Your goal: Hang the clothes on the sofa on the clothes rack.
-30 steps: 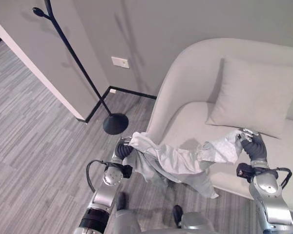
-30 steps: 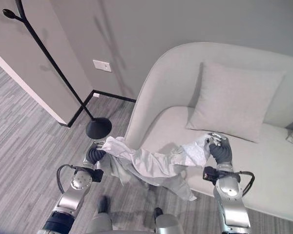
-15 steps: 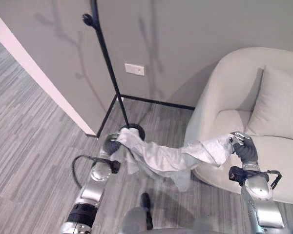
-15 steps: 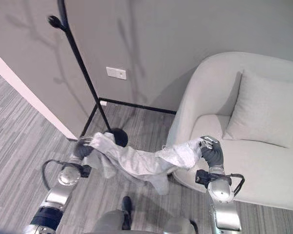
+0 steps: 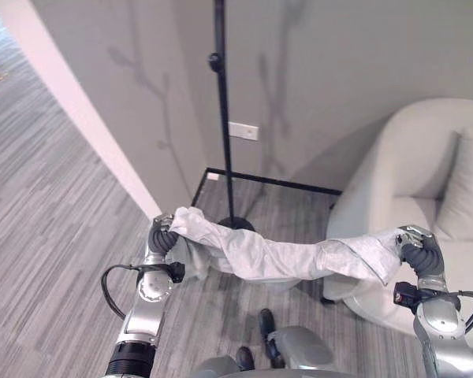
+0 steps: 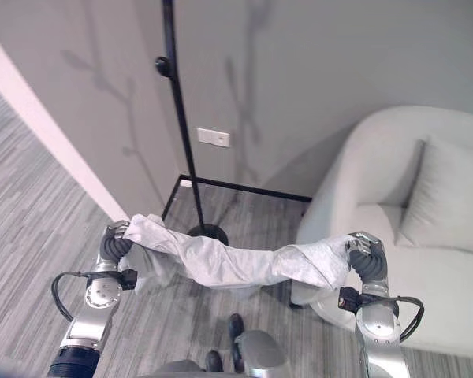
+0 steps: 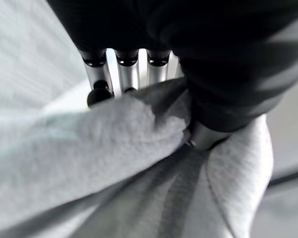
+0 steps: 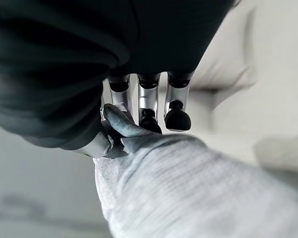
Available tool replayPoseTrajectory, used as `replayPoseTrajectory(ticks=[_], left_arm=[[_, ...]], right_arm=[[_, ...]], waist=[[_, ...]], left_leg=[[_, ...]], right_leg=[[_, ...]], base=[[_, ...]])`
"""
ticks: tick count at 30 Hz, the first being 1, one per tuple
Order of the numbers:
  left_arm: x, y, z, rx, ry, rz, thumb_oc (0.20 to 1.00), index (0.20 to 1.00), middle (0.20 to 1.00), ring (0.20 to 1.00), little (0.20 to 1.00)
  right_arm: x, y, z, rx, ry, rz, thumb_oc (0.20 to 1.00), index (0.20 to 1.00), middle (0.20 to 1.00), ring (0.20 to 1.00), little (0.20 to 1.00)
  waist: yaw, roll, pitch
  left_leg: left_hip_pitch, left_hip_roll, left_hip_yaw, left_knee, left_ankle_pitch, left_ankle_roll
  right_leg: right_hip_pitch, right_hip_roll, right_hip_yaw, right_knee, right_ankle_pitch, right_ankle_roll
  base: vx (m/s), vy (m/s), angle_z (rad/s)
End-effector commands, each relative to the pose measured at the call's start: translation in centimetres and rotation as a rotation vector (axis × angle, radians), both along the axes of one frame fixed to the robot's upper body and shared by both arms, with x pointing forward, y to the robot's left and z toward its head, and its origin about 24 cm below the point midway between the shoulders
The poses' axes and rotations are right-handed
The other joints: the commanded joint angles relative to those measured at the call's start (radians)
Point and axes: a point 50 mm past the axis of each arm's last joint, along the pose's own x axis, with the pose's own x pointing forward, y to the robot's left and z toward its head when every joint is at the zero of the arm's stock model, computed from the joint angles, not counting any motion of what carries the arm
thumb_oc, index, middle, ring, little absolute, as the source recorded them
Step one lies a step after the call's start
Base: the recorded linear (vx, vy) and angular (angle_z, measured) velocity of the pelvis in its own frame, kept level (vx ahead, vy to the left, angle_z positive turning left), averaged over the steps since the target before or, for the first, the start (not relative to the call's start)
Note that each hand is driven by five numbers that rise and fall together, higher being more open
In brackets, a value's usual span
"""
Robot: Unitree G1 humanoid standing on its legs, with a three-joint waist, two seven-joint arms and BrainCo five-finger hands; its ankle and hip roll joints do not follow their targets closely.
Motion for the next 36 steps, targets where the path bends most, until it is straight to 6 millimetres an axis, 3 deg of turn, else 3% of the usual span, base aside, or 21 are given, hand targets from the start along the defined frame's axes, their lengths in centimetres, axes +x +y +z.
replayPoseTrajectory(ticks=[1,2,3,6,10,14,16,17,18,20,22,25,26,29,32,33,36], left_arm=[[1.0,4.0,4.8,0.182,-0.217,0.149,0.2,0.2,0.2,0.2,0.2],[1.1,4.0,4.8,0.182,-0.217,0.149,0.2,0.2,0.2,0.2,0.2],[0.9,5.4,6.0,0.245,-0.248,0.215,0.2,0.2,0.2,0.2,0.2],[1.8,7.1,8.8,0.363,-0.34,0.294,0.2,0.2,0.2,0.2,0.2],[3.6,8.1,14.6,0.543,-0.509,0.338,0.2,0.2,0.2,0.2,0.2],[5.7,7.4,21.4,0.659,-0.699,0.332,0.2,0.2,0.2,0.2,0.2],[6.3,7.9,23.5,0.742,-0.712,0.338,0.2,0.2,0.2,0.2,0.2],[6.4,8.0,23.7,0.741,-0.717,0.342,0.2,0.2,0.2,0.2,0.2],[6.9,7.9,25.2,0.79,-0.724,0.331,0.2,0.2,0.2,0.2,0.2],[7.5,7.9,26.1,0.799,-0.722,0.327,0.2,0.2,0.2,0.2,0.2],[8.7,7.7,28.2,0.817,-0.717,0.314,0.2,0.2,0.2,0.2,0.2],[10.0,7.0,30.0,0.856,-0.691,0.282,0.2,0.2,0.2,0.2,0.2],[11.0,6.6,30.4,0.837,-0.664,0.28,0.2,0.2,0.2,0.2,0.2],[11.1,7.3,32.0,0.86,-0.651,0.312,0.2,0.2,0.2,0.2,0.2],[11.2,7.9,32.0,0.848,-0.629,0.331,0.2,0.2,0.2,0.2,0.2],[11.3,8.6,32.1,0.876,-0.584,0.348,0.2,0.2,0.2,0.2,0.2],[11.3,9.0,32.1,0.903,-0.548,0.363,0.2,0.2,0.2,0.2,0.2]], right_arm=[[-0.7,-2.5,4.4,-0.248,-0.16,-0.079,0.2,0.2,0.2,0.2,0.2],[-0.7,-2.5,4.4,-0.248,-0.16,-0.079,0.2,0.2,0.2,0.2,0.2],[-1.1,-3.7,5.6,-0.369,-0.166,-0.131,0.2,0.2,0.2,0.2,0.2],[-1.2,-6.6,7.8,-0.642,-0.155,-0.255,0.2,0.2,0.2,0.2,0.2],[1.3,-7.6,15.3,-0.866,-0.417,-0.446,0.2,0.2,0.2,0.2,0.2],[4.1,-7.0,22.3,-0.947,-0.633,-0.507,0.2,0.2,0.2,0.2,0.2],[4.8,-6.8,25.0,-0.98,-0.685,-0.504,0.2,0.2,0.2,0.2,0.2],[4.9,-6.8,25.2,-0.977,-0.691,-0.505,0.2,0.2,0.2,0.2,0.2],[5.4,-6.6,27.3,-1.015,-0.716,-0.488,0.2,0.2,0.2,0.2,0.2],[5.9,-6.4,28.6,-1.026,-0.733,-0.48,0.2,0.2,0.2,0.2,0.2],[6.6,-5.6,31.3,-1.072,-0.761,-0.455,0.2,0.2,0.2,0.2,0.2],[7.2,-5.7,32.9,-1.146,-0.72,-0.455,0.2,0.2,0.2,0.2,0.2],[8.2,-4.9,33.8,-1.123,-0.721,-0.438,0.2,0.2,0.2,0.2,0.2],[9.1,-4.2,35.2,-1.124,-0.718,-0.425,0.2,0.2,0.2,0.2,0.2],[9.6,-3.7,35.5,-1.13,-0.713,-0.408,0.2,0.2,0.2,0.2,0.2],[10.2,-3.8,35.4,-1.149,-0.664,-0.406,0.2,0.2,0.2,0.2,0.2],[10.6,-4.5,35.3,-1.151,-0.618,-0.43,0.2,0.2,0.2,0.2,0.2]], waist=[[0.002,0.03,-0.056],[0.003,0.029,-0.058],[0.01,0.047,-0.078],[-0.01,0.078,-0.112],[-0.007,0.104,-0.137],[-0.005,0.11,-0.119],[-0.003,0.112,-0.117],[-0.004,0.111,-0.11],[-0.006,0.111,-0.105],[-0.007,0.112,-0.094],[-0.008,0.111,-0.084],[-0.012,0.121,-0.078],[-0.035,0.168,-0.02],[-0.039,0.191,0.05],[-0.038,0.188,0.065],[-0.05,0.165,0.058],[-0.088,0.164,0.065]], left_leg=[[0.038,0.215,-0.048,-0.412,0.174,-0.066],[0.044,0.215,-0.046,-0.427,0.182,-0.066],[0.05,0.201,-0.057,-0.537,0.202,-0.087],[0.077,0.189,-0.05,-0.537,0.198,-0.099],[0.098,0.146,-0.042,-0.537,0.188,-0.093],[0.126,0.125,-0.032,-0.537,0.191,-0.089],[0.141,0.12,-0.034,-0.537,0.189,-0.088],[0.141,0.12,-0.032,-0.537,0.194,-0.088],[0.153,0.118,-0.031,-0.537,0.2,-0.088],[0.159,0.118,-0.029,-0.537,0.203,-0.089],[0.175,0.115,-0.026,-0.537,0.213,-0.09],[0.189,0.104,-0.023,-0.535,0.22,-0.086],[0.222,0.134,-0.018,-0.534,0.237,-0.084],[0.278,0.148,-0.004,-0.537,0.219,-0.097],[0.295,0.142,0.01,-0.537,0.21,-0.102],[0.32,0.108,-0.009,-0.537,0.18,-0.095],[0.342,0.106,-0.027,-0.537,0.171,-0.083]], right_leg=[[0.145,-0.072,0.021,-0.106,0.017,0.129],[0.145,-0.072,0.021,-0.11,0.018,0.129],[0.172,-0.081,0.035,-0.134,0.01,0.124],[0.187,-0.121,0.042,-0.139,0.02,0.122],[0.182,-0.155,0.052,-0.116,0.02,0.127],[0.179,-0.171,0.056,-0.096,0.026,0.133],[0.185,-0.176,0.057,-0.093,0.027,0.135],[0.184,-0.176,0.058,-0.092,0.03,0.135],[0.186,-0.179,0.057,-0.09,0.033,0.139],[0.187,-0.182,0.057,-0.087,0.035,0.139],[0.191,-0.187,0.057,-0.069,0.036,0.136],[0.184,-0.183,0.059,0.029,0.043,0.12],[0.099,-0.151,0.046,0.22,0.059,0.102],[0.046,-0.124,0.049,0.353,0.007,0.095],[0.039,-0.134,0.016,0.34,-0.001,0.099],[-0.009,-0.094,-0.003,0.193,-0.002,0.12],[-0.058,-0.06,-0.002,0.008,0.025,0.132]], base=[[0.18,0.085,0.03],[0.22,0.154,-0.05],[0.21,0.177,-0.16],[0.18,0.247,-0.4],[0.09,0.177,-0.35],[0.05,0.104,-0.13],[0.04,0.06,-0.07],[0.01,0.07,0.02],[0.02,0.069,0.01],[0.02,0.072,0.01],[0.04,0.1,-0.04],[0.06,0.186,-0.11],[0.06,0.234,-0.12],[0.06,0.154,-0.61],[0.11,0.043,-0.52],[0.26,-0.022,-0.48],[0.2,-0.032,-0.02]])
